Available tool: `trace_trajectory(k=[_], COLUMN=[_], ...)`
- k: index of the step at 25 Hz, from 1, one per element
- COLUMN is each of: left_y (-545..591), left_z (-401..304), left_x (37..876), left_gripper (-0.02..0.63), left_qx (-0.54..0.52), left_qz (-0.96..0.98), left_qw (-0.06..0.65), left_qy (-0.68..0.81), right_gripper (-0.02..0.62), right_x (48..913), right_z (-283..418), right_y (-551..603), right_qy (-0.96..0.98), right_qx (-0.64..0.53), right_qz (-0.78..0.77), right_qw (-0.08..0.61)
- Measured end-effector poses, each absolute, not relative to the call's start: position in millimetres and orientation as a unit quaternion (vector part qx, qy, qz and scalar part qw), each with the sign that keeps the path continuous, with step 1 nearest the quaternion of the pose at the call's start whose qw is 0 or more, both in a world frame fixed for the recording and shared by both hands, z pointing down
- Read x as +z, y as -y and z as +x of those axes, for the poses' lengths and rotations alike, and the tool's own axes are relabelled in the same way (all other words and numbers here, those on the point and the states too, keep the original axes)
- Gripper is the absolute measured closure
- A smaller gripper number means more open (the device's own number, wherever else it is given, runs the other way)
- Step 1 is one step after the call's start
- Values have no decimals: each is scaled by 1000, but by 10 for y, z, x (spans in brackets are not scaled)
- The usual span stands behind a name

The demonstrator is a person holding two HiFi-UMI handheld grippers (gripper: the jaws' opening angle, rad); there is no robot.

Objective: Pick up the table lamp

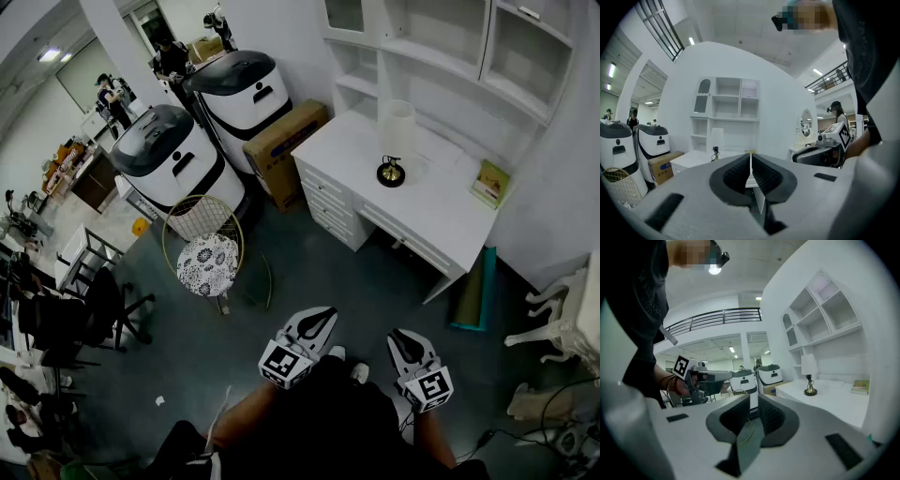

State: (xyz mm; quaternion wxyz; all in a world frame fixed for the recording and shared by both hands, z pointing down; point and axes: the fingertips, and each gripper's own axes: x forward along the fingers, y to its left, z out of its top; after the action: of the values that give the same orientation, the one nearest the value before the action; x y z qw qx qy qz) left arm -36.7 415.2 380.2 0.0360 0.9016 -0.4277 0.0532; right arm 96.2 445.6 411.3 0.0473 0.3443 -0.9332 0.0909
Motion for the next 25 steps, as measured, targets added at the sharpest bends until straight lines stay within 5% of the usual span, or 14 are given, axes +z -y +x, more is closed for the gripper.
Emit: trace_trajectory(k=[25], left_y=[-2510], left_z=[-604], left_x=[4120], left_gripper=[586], left_qx=[28], left_qz=[904], left_qw=[68], left_qy=[420], right_gripper=[541], right_x=[4413], right_z=[825], right_y=[-2923], right_qy=[908], right_qx=[158], right_qz=[385], right_qw=[43])
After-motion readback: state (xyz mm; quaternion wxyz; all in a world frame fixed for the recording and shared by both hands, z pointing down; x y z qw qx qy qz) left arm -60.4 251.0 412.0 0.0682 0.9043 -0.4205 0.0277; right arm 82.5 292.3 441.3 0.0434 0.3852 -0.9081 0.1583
